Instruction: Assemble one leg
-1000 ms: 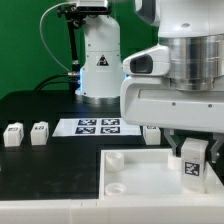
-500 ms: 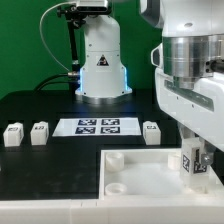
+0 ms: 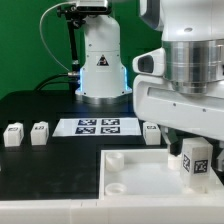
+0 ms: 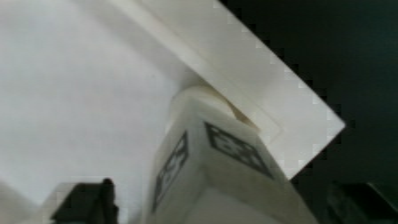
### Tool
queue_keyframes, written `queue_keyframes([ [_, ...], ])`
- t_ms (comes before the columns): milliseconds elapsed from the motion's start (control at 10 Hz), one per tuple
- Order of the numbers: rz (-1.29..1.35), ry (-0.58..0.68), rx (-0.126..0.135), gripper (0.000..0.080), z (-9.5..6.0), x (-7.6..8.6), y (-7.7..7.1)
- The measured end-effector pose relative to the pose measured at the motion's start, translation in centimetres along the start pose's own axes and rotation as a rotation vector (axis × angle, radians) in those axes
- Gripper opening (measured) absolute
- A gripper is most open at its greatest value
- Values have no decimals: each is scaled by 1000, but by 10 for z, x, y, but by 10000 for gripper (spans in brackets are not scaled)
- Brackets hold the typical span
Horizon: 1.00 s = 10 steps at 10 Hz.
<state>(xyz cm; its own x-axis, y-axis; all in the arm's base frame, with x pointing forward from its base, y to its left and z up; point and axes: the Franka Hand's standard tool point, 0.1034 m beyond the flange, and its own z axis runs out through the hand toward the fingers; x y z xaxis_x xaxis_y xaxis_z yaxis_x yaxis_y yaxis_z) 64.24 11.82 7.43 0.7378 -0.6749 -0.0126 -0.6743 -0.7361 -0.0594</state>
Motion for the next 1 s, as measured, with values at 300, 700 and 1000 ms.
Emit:
queue_keyframes([
  [300,-372,3,-5,645,-1,0,0],
  [700,-818,25,-44,649,-12,-6,-5],
  [1000,-668,26,-39,297,-12,-6,-5],
])
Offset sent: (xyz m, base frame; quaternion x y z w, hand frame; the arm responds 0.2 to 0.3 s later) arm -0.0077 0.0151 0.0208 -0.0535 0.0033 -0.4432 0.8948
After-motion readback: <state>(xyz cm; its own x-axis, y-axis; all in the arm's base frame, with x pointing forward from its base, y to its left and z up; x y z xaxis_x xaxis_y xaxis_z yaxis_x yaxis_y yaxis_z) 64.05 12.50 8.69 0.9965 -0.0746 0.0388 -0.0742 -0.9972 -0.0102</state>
